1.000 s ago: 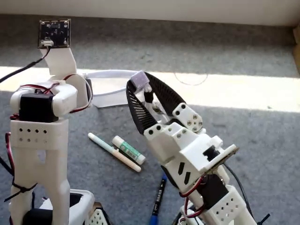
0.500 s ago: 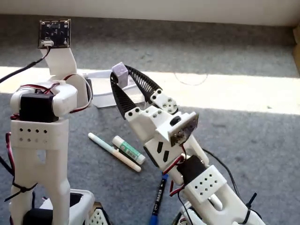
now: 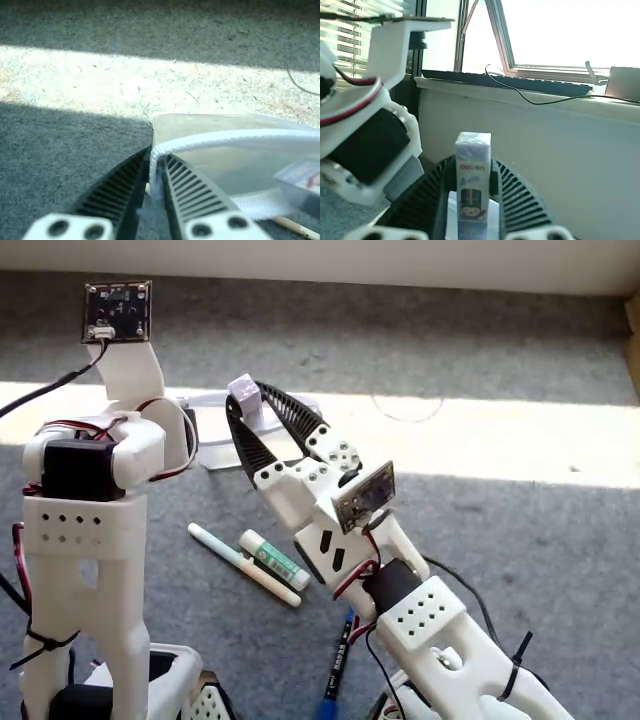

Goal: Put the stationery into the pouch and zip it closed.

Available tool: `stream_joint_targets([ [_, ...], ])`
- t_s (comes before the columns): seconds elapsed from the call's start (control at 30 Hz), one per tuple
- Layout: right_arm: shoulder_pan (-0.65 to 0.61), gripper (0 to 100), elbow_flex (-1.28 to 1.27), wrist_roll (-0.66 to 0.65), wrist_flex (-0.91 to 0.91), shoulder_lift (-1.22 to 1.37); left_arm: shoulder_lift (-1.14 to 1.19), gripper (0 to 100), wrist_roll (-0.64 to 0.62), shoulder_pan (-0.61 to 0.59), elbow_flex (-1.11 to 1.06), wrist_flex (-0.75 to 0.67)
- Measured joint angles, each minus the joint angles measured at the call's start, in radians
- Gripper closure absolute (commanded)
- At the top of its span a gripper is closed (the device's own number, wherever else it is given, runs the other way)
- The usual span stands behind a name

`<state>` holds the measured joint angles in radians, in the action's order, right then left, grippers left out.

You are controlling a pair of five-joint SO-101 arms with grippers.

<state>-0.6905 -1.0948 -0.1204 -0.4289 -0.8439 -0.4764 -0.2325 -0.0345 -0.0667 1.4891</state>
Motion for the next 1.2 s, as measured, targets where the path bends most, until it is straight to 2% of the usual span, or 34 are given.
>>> stream_joint_targets([
  [0.33,0.000,98.1,0.000,0.000,0.000,0.000,0.000,99,0.000,0.000,0.000,0.000],
  [0.5,0.000,88.8,-0.006,0.000,0.000,0.000,0.000,99,0.000,0.000,0.000,0.000],
  [0.9,-0.003,88.2,-0.032,0.002,0.000,0.000,0.000,99,0.000,0.005,0.000,0.000],
  [1.1,-0.003,87.9,-0.032,0.002,0.071,0.000,0.000,99,0.002,0.005,-0.018,-0.005],
  [1.2,-0.003,82.5,-0.032,0.002,0.080,-0.002,0.000,99,0.002,0.005,-0.018,-0.005],
])
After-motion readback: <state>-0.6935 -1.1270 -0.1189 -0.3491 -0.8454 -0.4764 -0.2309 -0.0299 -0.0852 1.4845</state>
